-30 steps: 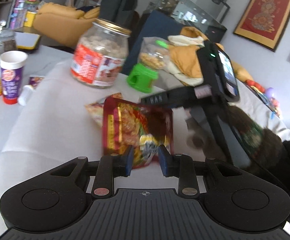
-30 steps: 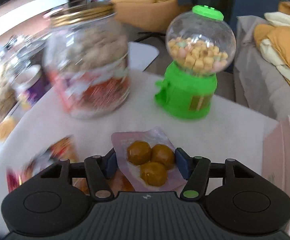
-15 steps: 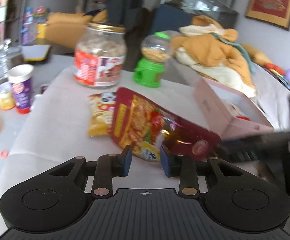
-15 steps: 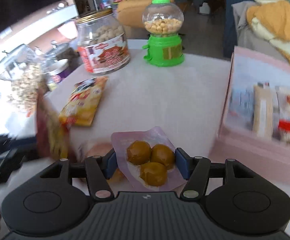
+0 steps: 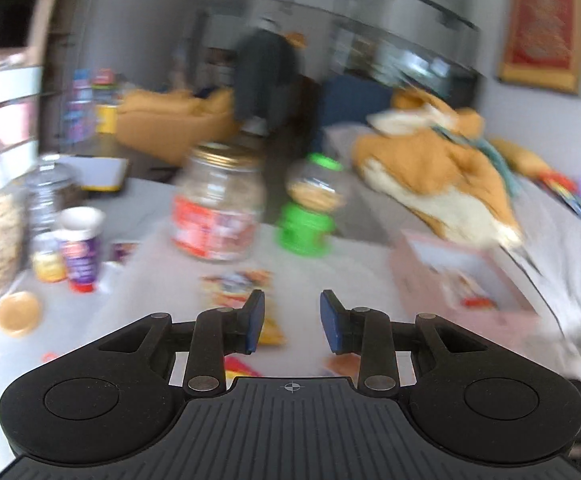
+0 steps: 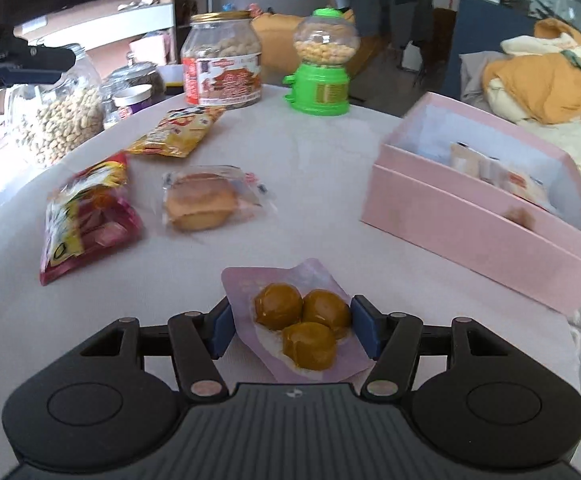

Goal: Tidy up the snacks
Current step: 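Grasp the plate of golden cakes with the right tool while the left grasps the wrapped bread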

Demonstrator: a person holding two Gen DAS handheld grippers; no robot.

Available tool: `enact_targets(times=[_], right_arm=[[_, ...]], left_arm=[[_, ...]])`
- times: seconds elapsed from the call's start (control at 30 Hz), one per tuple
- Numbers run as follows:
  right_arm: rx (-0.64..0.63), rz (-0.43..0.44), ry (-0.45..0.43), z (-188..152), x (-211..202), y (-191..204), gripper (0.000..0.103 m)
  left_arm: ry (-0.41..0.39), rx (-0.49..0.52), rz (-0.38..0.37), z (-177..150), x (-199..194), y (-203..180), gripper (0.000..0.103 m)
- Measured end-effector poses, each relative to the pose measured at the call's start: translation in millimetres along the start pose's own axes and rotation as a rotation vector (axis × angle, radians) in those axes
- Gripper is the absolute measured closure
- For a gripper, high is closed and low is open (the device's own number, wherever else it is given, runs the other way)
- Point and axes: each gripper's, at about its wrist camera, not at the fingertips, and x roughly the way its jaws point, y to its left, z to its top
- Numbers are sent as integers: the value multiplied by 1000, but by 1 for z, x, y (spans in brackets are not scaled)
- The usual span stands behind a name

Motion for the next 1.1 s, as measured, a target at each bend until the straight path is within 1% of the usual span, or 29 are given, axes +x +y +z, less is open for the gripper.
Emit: enact_targets(times=[0.03,0.07,0.17,0.27,0.3,0.43,0.5,0.53,0.57,0.6,0.63,0.7,0.73,0.77,0.83,0.93,1.0,1.07,1.1], right_arm=[[7,-8,-6,-3,-2,-3,42],[15,-17,-13,-7,-5,-7,42],[45,-47,-31,-16,-12,-19,42],[81,-75,-45,-25,-18,-34,42],[96,-77,-49,-28,-20,-39,40],[184,-32,-62,-34,-26,-57,34],[198,-16,-62,-34,-24,-60,31],[194,-14,-62,-34,-23,-60,29],[189,-17,-61,-34,-23,-58,28],[180,-23,-61,-33,-23,-56,28],[171,-31,-59,-33,-22,-54,28],[158,-42,-56,-33,-21,-51,28],[155,-46,-56,-33,-20,-50,28],[153,-48,-56,-33,-21,-49,28],[149,-52,-55,-33,-21,-48,28],[137,-65,-51,-33,-20,-45,28],[124,-75,-48,-33,-19,-43,28],[117,-81,-46,-32,-19,-42,28],[117,-81,-46,-32,-19,-42,28]], left_arm=[[33,39,-31,-2,10,-9,67],[66,68,-43,-4,20,-19,67],[141,120,-35,-13,52,-38,67],[181,150,-23,-23,74,-52,67],[200,166,-31,-28,78,-56,67],[296,281,-79,-53,90,-79,66],[324,348,-110,-63,91,-89,66],[355,356,-137,-66,94,-91,66],[370,351,-166,-68,94,-93,66],[359,346,-187,-68,92,-94,66],[328,350,-187,-67,88,-94,64],[242,369,-142,-60,80,-93,64],[205,375,-104,-56,77,-92,64],[190,382,-67,-53,77,-91,64],[217,414,-4,-50,82,-87,66],[304,483,9,-58,90,-88,64],[298,528,-1,-64,91,-92,57],[317,538,-50,-65,91,-94,33],[323,533,-87,-66,92,-95,29]])
